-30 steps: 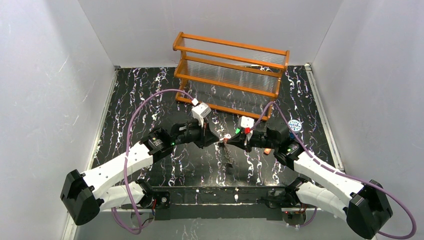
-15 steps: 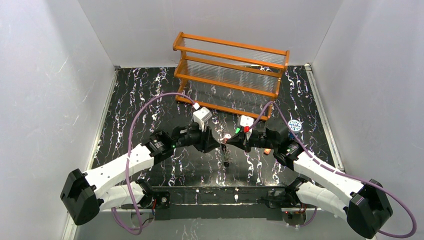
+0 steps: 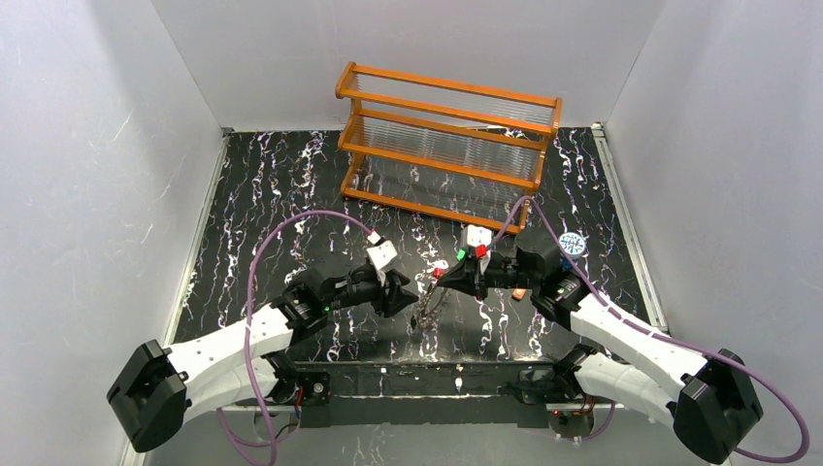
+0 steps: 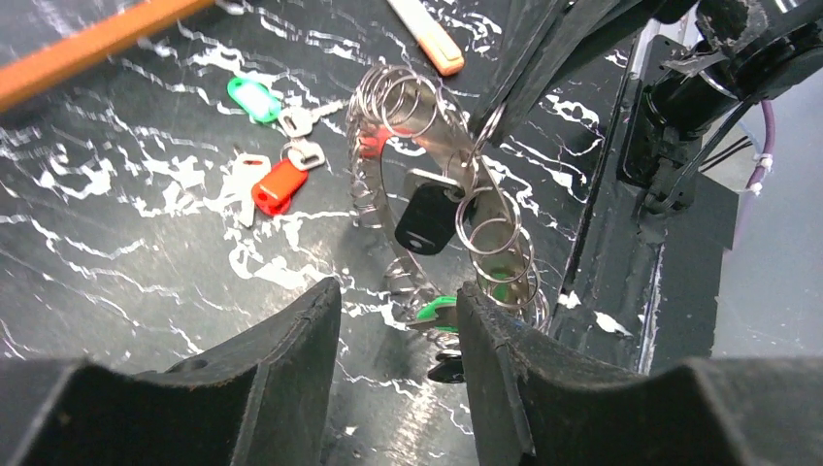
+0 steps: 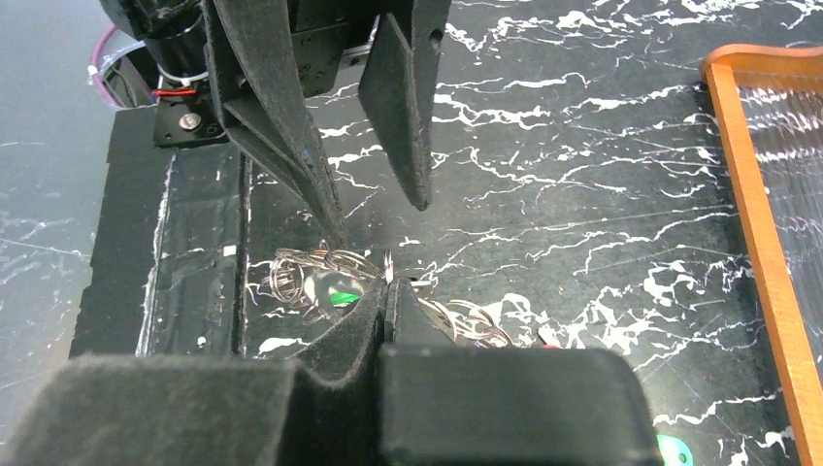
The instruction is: Remove the keys from the keyring
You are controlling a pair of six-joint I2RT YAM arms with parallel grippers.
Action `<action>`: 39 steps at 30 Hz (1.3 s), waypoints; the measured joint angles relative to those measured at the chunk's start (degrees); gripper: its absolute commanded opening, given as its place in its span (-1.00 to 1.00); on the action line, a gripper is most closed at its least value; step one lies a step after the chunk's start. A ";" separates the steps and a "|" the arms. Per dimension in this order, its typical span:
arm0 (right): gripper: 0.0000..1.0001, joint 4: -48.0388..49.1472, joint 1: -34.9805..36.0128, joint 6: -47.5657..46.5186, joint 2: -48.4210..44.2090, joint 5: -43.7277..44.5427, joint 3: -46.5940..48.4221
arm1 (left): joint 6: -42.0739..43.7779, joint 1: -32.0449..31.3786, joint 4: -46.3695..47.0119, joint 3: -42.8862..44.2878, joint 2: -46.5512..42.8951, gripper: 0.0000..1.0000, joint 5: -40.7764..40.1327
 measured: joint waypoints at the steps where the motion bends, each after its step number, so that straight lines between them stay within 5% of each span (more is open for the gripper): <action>1: -0.97 -0.20 0.00 -0.17 0.00 -0.61 0.17 | 1.16 0.00 0.28 0.00 -0.46 -0.08 0.42; 15: -0.97 -2.60 0.00 -4.04 2.23 -6.73 3.50 | 10.86 0.00 -0.50 2.56 0.90 -0.09 1.92; 39: -0.97 1.36 0.00 -3.76 3.98 -12.57 3.50 | 3.74 0.00 11.43 -0.22 5.99 -0.02 10.60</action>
